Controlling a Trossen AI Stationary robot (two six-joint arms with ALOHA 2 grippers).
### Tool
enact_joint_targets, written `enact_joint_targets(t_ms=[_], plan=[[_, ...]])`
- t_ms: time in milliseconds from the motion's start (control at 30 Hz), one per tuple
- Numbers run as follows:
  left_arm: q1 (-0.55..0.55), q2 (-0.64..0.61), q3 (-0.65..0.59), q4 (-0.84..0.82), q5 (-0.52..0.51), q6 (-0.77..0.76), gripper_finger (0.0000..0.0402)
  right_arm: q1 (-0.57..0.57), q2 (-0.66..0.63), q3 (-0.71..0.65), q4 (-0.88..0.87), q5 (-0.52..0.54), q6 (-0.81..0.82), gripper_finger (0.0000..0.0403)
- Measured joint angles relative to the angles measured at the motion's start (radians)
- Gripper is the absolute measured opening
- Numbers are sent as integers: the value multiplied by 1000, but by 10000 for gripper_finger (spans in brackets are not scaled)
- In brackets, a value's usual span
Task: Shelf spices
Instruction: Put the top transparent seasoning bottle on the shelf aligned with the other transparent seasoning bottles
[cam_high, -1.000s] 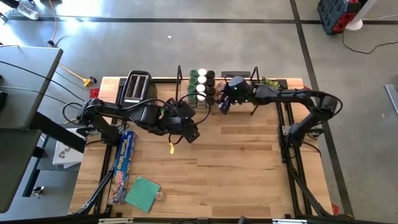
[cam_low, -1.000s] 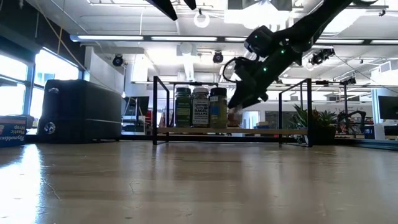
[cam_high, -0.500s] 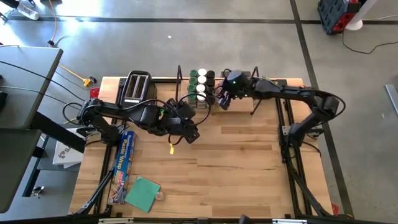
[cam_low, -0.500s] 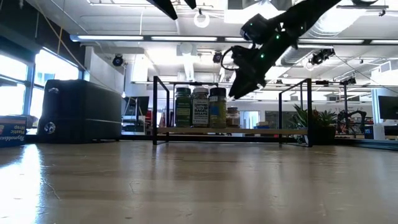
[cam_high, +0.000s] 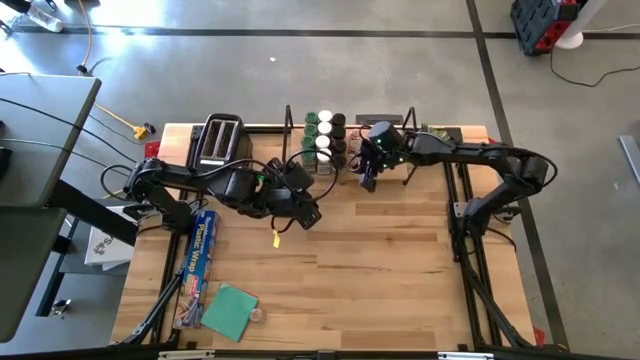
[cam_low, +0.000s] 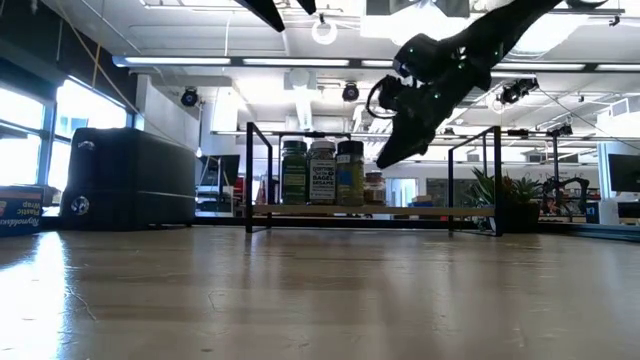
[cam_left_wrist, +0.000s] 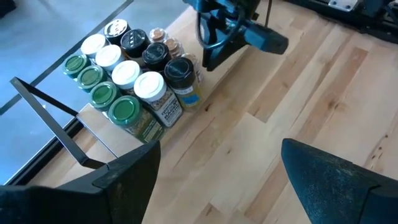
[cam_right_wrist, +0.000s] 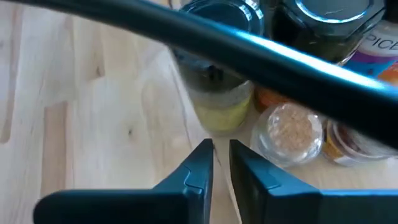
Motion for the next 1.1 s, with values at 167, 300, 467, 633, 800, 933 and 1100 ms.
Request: enact_joint_targets(t_ms=[167, 300, 467, 633, 800, 933, 1100], plan=[[7, 0, 0, 0, 0, 0, 328, -2, 43, -2, 53, 2, 49, 41], [10, 0, 0, 0, 0, 0, 328, -2, 78, -2, 87, 5, 64, 41], [10, 0, 0, 0, -1, 0, 328, -6, 93, -2, 106, 47, 120, 41], [11, 0, 0, 0, -1, 0, 328, -13, 90, -2, 110, 113, 152, 41], [13, 0, 0, 0, -2, 0, 328, -26, 90, -2, 109, 133, 171, 41], [13, 0, 0, 0, -2, 0, 328, -26, 87, -2, 108, 132, 171, 41], [13, 0, 0, 0, -2, 0, 328, -26, 17, -2, 56, 127, 163, 41]])
